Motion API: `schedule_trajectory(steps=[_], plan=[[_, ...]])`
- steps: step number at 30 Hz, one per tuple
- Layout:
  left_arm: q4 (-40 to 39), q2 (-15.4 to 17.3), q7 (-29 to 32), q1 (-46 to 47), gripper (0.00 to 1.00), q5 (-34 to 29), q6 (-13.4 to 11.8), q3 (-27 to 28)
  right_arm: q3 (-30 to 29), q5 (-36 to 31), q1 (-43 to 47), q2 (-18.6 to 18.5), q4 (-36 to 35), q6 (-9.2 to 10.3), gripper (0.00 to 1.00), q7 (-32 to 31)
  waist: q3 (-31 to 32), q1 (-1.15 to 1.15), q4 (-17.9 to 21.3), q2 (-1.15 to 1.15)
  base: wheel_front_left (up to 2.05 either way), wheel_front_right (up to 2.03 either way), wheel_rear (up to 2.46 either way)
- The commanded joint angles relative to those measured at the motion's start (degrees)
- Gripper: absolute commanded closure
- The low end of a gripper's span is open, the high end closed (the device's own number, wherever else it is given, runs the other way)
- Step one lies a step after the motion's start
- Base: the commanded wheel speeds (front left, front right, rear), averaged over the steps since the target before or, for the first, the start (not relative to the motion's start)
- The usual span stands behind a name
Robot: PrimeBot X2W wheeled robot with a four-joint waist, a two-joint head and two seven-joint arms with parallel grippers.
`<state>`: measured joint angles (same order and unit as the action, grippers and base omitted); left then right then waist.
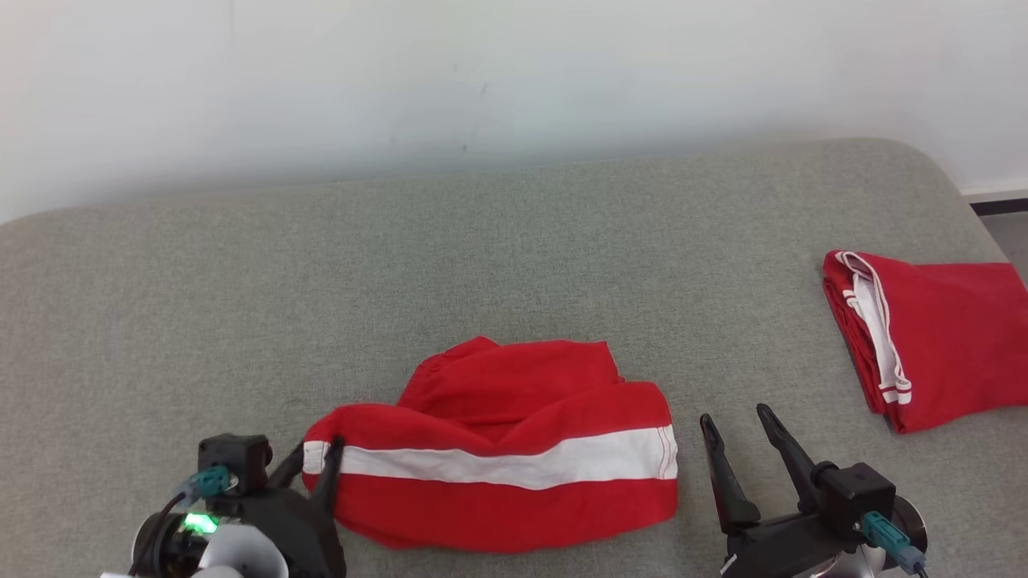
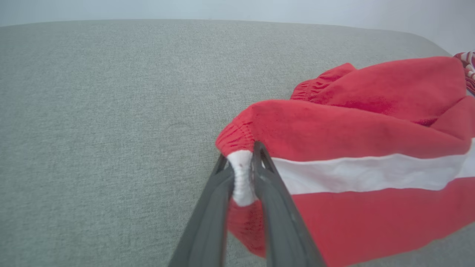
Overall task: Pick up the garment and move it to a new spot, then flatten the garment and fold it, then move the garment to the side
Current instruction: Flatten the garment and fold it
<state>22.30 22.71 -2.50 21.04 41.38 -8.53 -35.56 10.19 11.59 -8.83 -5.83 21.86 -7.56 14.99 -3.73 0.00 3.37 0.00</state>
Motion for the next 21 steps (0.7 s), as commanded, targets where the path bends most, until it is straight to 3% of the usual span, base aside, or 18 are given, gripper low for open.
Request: schedule_trajectory(steps=[1,9,14,17,18,21], plan=[[-0.1,0.2,-0.9,-1.4,0.00,0.1,-0.2,0.5,0.0,0.5,0.7,-0.3,0.1,0.14,0.00,0.2,0.5,0.00,0.4,0.00,0.00,0.00,0.00],[-4.2,0.0,-10.4,-8.4,0.00,2.4,-2.3,5.6,-2.1,0.3,2.1,-0.6,-0.3,0.14,0.00,0.2,2.7,0.00,-0.1,0.00,0.00,0.00,0.00],[-10.1,-1.4,-12.7,-13.2,0.00,0.0,-3.3,12.7,-3.9,-0.4,2.8,-1.1,-1.0,0.14,0.00,0.2,3.7,0.00,-1.3,0.00,0.00,0.00,0.00],[-15.4,-4.1,-12.6,-17.1,0.00,-4.9,-2.6,18.5,-5.2,-0.8,3.3,-1.2,-1.6,0.14,0.00,0.2,4.1,0.00,-2.3,0.00,0.00,0.00,0.00],[-18.0,-6.0,-12.7,-19.2,0.00,-8.0,-1.6,22.4,-5.5,-1.1,3.2,-1.4,-1.8,0.14,0.00,0.2,4.4,0.00,-2.8,0.00,0.00,0.00,0.00],[-20.0,-9.0,-12.7,-22.1,0.00,-12.4,0.8,26.9,-5.3,-1.5,3.7,-1.5,-2.2,0.14,0.00,0.2,5.1,0.00,-3.3,0.00,0.00,0.00,0.00]])
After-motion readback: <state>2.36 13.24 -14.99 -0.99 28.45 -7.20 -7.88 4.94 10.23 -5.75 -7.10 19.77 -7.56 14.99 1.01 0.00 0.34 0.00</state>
